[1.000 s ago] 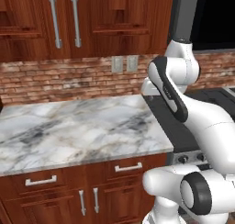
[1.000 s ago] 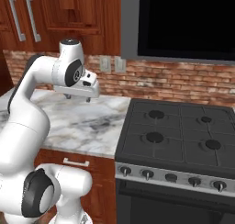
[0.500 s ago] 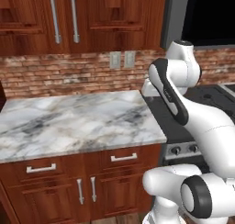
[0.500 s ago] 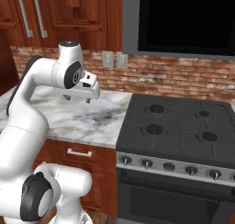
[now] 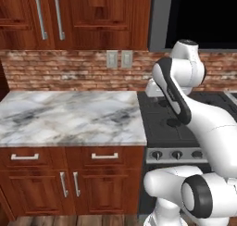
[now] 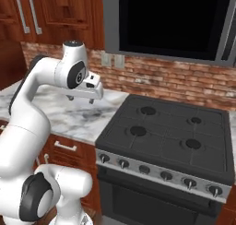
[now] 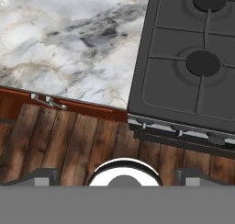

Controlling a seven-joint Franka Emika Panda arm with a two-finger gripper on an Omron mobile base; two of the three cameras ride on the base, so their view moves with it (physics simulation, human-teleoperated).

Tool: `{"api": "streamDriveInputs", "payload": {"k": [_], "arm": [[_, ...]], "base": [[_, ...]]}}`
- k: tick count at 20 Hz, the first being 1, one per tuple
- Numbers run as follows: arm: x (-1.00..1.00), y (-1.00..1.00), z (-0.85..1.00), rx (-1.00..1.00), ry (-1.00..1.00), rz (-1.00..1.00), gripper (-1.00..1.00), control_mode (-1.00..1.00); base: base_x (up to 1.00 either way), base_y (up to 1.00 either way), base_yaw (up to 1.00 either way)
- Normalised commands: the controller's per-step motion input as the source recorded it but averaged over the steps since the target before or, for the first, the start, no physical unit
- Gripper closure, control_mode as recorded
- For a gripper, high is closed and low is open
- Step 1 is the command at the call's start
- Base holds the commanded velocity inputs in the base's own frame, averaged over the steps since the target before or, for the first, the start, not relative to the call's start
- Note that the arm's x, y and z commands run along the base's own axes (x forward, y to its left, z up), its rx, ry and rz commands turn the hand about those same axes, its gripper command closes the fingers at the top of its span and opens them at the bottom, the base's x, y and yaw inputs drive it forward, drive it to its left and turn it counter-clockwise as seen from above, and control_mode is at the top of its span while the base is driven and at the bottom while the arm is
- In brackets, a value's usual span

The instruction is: Take a straw from the drawer in front and place it inside the glass cup on the dining counter.

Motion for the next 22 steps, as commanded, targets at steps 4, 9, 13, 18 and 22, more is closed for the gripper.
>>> {"api": "streamDriveInputs", "payload": {"k": [4,9,13,18,22], "arm": [[0.00,0.00,0.00,0.00,0.00,0.00,-1.00,1.00],[0.00,0.00,0.00,0.00,0.00,0.00,-1.00,1.00],[0.00,0.00,0.00,0.00,0.00,0.00,-1.00,1.00],[0.00,0.00,0.00,0.00,0.00,0.00,-1.00,1.00],[0.00,0.03,-0.01,0.00,0.00,0.02,-1.00,-1.00]], "base": [[0.00,-0.59,0.36],[0.00,-0.43,0.34],[0.00,-0.45,0.40],[0.01,-0.09,0.18],[0.00,0.00,0.01]]}}
